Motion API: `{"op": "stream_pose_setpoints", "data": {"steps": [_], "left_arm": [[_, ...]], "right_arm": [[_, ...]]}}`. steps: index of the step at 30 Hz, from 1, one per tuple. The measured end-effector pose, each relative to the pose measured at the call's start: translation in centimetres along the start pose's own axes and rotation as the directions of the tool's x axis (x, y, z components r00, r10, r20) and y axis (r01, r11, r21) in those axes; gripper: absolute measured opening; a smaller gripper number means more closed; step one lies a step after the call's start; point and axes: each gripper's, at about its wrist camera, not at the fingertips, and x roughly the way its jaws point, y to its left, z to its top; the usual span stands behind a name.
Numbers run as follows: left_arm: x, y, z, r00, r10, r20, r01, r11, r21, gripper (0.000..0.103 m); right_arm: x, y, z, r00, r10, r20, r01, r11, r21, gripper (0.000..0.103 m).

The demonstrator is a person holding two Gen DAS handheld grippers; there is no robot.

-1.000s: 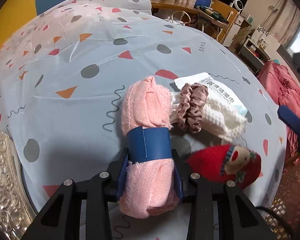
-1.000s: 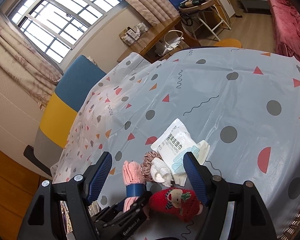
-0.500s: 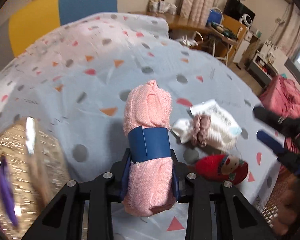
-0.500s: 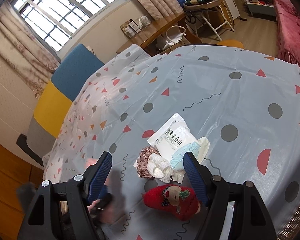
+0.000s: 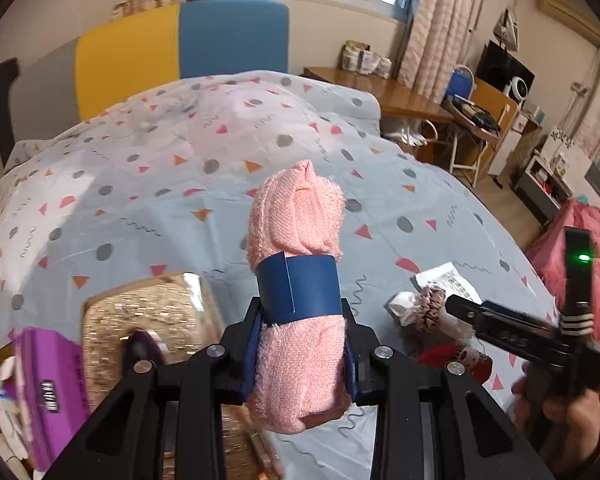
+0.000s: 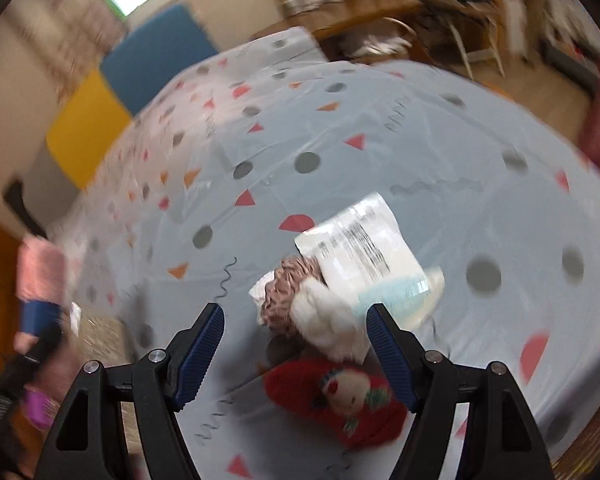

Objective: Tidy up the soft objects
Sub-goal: 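Lift the pink towel roll with the left tool while the right tool grasps the white sponge and brown scrunchie, then carry the pink towel roll with the left tool into the gold tray and release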

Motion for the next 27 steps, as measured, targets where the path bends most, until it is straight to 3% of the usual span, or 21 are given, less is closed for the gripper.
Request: {"op": "stream_pose_setpoints", "data": {"steps": [3,8,9,11,12,16,21,23,27], "left_arm": [[-1.1,1.3,0.1,1.0,0.012,0.017,-0.012,1.0,-0.023,0.034],[-2.9,3.0,0.1,0.999,0.026,0.046,-0.024,0.999,-0.049,0.034],[-3.2,3.3,0.1,0.998,0.028,0.051,-0.025,0.998,-0.053,0.034],[-3.7,3.7,0.2,0.998,0.031,0.061,-0.028,0.998,-0.059,0.034],[-4.0,4.0,0.3,0.997,0.035,0.067,-0.031,0.998,-0.063,0.034],[-5.0,5.2,0.1,0.996,0.038,0.081,-0.03,0.995,-0.096,0.034],[-6.6,6.6,-0.2,0.993,0.042,0.107,-0.028,0.991,-0.131,0.034],[-7.5,7.5,-0.6,0.991,0.05,0.124,-0.031,0.988,-0.15,0.034],[-9.0,9.8,-1.7,0.987,0.076,0.142,-0.047,0.979,-0.199,0.034]], "right_arm": [[1.3,2.4,0.9,0.997,-0.07,-0.024,0.064,0.979,-0.195,0.075],[5.1,5.1,0.3,0.968,-0.238,-0.076,0.18,0.877,-0.445,0.075],[5.8,5.3,-0.1,0.96,-0.264,-0.089,0.193,0.863,-0.467,0.07],[6.9,6.0,-1.1,0.947,-0.31,-0.087,0.222,0.824,-0.521,0.044],[7.0,6.4,-1.5,0.945,-0.316,-0.077,0.226,0.808,-0.544,0.04],[7.2,7.7,-1.9,0.953,-0.286,-0.097,0.191,0.819,-0.542,0.035],[8.4,9.1,-3.1,0.962,-0.208,-0.178,0.09,0.853,-0.513,0.035],[8.6,9.5,-3.6,0.962,-0.211,-0.172,0.091,0.845,-0.526,0.035],[8.5,8.7,-3.5,0.966,-0.174,-0.189,0.059,0.867,-0.495,0.036]]}}
